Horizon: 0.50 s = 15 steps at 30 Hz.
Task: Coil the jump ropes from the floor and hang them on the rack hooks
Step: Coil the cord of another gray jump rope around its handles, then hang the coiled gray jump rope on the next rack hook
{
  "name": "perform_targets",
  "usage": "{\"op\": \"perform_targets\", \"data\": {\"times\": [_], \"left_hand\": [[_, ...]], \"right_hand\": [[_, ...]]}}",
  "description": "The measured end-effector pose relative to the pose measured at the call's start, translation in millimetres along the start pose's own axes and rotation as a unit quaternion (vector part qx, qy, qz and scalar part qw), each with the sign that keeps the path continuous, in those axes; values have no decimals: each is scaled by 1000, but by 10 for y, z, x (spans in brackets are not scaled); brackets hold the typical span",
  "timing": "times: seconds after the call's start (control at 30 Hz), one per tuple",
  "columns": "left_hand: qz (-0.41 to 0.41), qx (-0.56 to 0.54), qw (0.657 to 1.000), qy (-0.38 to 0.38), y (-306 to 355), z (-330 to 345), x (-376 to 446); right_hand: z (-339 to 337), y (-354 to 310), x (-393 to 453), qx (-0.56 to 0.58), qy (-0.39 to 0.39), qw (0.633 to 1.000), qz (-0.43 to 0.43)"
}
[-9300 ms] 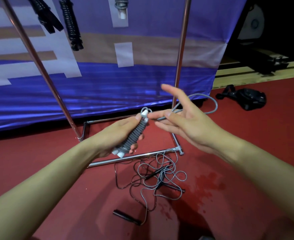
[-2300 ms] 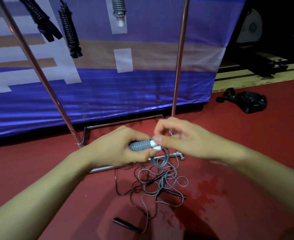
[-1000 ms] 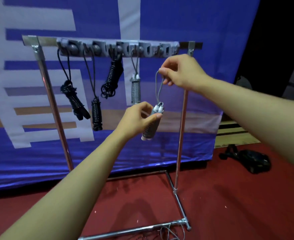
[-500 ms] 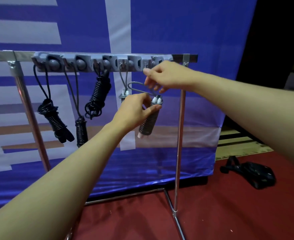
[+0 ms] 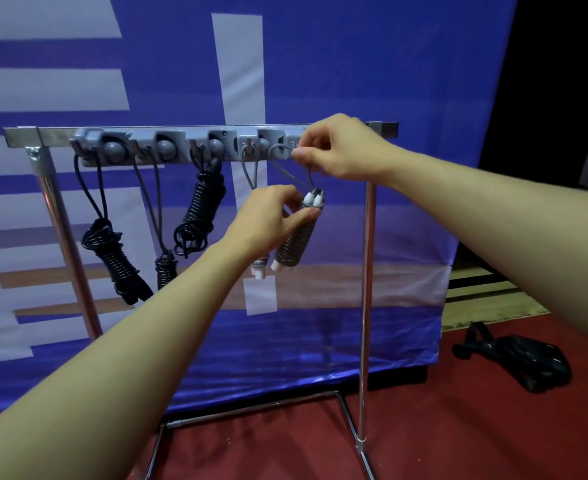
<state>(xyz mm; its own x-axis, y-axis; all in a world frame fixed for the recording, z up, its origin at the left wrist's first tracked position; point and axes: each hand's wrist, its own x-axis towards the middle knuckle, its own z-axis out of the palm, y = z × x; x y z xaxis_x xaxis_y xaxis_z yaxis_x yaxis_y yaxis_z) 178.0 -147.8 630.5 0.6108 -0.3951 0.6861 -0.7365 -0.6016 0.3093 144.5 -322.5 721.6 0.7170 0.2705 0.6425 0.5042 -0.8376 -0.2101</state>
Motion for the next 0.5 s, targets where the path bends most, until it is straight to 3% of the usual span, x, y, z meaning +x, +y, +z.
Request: {"op": "perform_targets", "data": {"times": [0.1,0.33,0.5], "left_hand": [[-7,9,1000,6,-32,-58,47],[-20,33,999,5,-10,-45,154],[-39,67,997,-10,-70,161,44]], "right_hand": [[-57,78,53,3,47,998,35],[-53,168,149,33,69,988,136],[126,183,160,-149,19,983,106]]}}
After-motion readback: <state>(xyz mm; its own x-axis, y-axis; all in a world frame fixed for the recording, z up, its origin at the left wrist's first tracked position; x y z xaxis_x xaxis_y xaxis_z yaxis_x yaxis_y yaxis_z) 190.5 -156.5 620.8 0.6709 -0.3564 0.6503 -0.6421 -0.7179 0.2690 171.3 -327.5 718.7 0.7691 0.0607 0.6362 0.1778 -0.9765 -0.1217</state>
